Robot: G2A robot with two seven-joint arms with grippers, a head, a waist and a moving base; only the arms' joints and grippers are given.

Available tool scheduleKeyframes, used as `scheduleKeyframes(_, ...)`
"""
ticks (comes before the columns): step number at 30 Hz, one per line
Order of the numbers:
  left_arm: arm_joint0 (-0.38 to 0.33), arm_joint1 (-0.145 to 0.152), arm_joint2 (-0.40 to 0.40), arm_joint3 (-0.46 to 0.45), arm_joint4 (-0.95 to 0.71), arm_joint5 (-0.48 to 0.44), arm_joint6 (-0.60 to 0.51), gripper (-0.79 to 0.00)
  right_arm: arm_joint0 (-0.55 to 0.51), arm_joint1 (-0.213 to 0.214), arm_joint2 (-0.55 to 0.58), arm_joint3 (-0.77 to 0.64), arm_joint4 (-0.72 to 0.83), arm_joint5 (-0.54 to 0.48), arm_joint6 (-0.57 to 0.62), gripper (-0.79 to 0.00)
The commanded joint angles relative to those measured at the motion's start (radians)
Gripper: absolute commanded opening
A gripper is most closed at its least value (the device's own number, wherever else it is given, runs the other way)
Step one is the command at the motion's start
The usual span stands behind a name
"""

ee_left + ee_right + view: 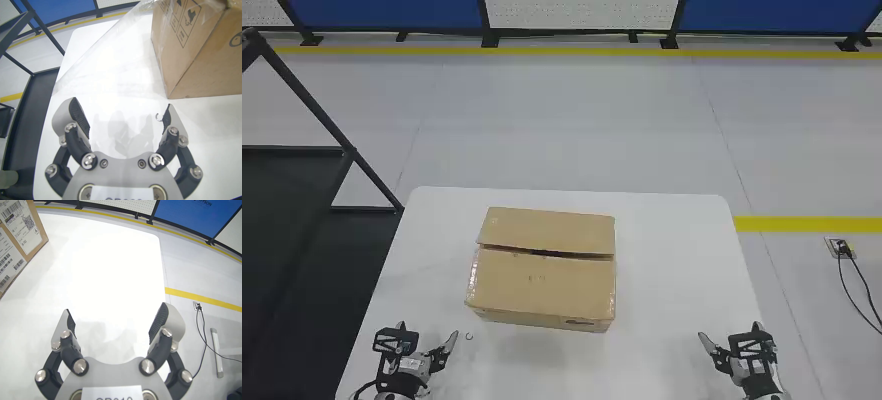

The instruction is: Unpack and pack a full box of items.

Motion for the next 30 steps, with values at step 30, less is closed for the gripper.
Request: scheduleKeyframes(30, 0.049, 0.013, -0.211, -0.097, -0.17, -0.252, 0.108, 0.0, -0.012, 0.001, -0.058, -0.282, 0.083, -0.238, 0.163, 0.0)
